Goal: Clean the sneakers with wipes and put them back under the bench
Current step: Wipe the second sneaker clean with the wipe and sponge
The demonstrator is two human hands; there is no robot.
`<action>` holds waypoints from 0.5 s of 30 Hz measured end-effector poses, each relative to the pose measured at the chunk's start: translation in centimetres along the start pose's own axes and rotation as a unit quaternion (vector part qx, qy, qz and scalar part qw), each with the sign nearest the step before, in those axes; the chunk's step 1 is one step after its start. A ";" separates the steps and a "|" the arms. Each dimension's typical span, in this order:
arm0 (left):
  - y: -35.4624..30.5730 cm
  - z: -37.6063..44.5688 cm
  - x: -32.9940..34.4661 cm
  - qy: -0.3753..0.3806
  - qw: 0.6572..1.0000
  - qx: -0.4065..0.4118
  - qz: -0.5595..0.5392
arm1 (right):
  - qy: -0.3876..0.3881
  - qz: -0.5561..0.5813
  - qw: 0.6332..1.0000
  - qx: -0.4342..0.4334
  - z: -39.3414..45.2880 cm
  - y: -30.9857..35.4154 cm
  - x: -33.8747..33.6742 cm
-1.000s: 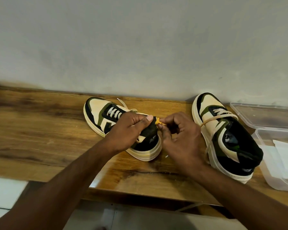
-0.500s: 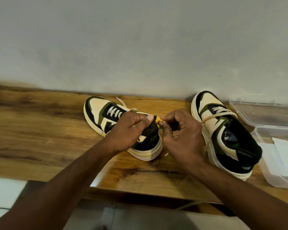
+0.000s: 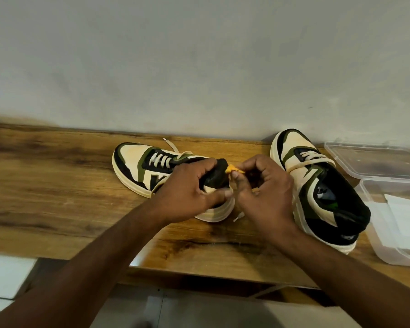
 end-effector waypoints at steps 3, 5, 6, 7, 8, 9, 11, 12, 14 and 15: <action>0.0 -0.5 0.6 0.021 0.996 0.016 0.090 | -0.035 0.037 0.997 0.061 1.1 -0.4 -1.2; -0.8 -0.8 0.9 0.014 0.993 0.039 0.115 | -0.050 0.058 0.994 0.075 1.8 -0.4 -1.9; -1.2 -0.9 0.8 0.013 0.992 0.058 0.107 | -0.052 0.069 0.993 0.081 2.0 -0.4 -2.3; -1.8 -0.9 0.7 0.016 0.992 0.078 0.102 | -0.050 0.081 0.992 0.088 2.3 -0.4 -2.6; -2.4 -0.9 0.4 0.021 0.990 0.098 0.102 | -0.044 0.091 0.990 0.094 2.4 -0.4 -3.1; -2.8 -0.8 0.2 0.028 0.987 0.118 0.104 | -0.037 0.100 0.990 0.098 2.6 -0.5 -3.5; -3.6 -0.8 -0.3 0.039 0.983 0.147 0.101 | -0.025 0.118 0.988 0.099 2.9 -0.7 -4.4; -3.8 -0.9 -0.7 0.039 0.982 0.155 0.098 | -0.020 0.126 0.987 0.098 2.9 -0.7 -4.6; -4.1 -1.2 -1.4 0.035 0.985 0.150 0.072 | -0.004 0.141 0.986 0.091 2.8 -0.7 -4.7; -4.0 -1.4 -1.9 0.033 0.989 0.136 0.045 | 0.008 0.145 0.986 0.083 2.6 -0.6 -4.5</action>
Point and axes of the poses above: each hand's wrist, its own z-axis towards the middle knuckle, its own x-axis out of the palm, y = z × x, the point moved 1 cm from there along z, towards the middle knuckle, and after that the axes turned 1 degree about -z, right-handed, at the moved point
